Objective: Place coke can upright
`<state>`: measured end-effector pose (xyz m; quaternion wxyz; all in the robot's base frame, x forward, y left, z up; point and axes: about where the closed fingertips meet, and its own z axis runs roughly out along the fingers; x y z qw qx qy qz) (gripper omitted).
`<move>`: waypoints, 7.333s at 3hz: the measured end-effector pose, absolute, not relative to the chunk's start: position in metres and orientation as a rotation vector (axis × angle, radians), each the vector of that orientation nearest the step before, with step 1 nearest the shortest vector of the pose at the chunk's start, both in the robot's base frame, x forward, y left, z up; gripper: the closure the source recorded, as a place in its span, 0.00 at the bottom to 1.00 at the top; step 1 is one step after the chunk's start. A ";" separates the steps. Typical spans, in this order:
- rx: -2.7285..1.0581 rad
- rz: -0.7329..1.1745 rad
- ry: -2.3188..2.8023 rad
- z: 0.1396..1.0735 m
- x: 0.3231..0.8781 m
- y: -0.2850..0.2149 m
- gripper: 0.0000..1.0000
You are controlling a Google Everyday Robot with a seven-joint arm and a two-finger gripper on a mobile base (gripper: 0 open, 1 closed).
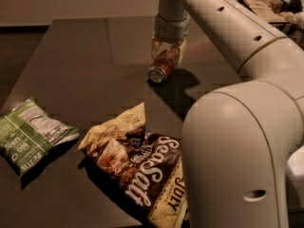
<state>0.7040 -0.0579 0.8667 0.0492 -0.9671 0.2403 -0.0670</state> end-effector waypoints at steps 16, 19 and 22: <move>-2.030 -1.540 -0.706 0.940 0.686 -0.007 1.00; -1.984 -1.579 -0.708 0.923 0.687 -0.005 1.00; -1.875 -1.622 -0.684 0.914 0.693 -0.005 0.61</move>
Offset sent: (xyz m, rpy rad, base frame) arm -0.0267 -0.0052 0.0604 0.0476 -0.2794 0.0741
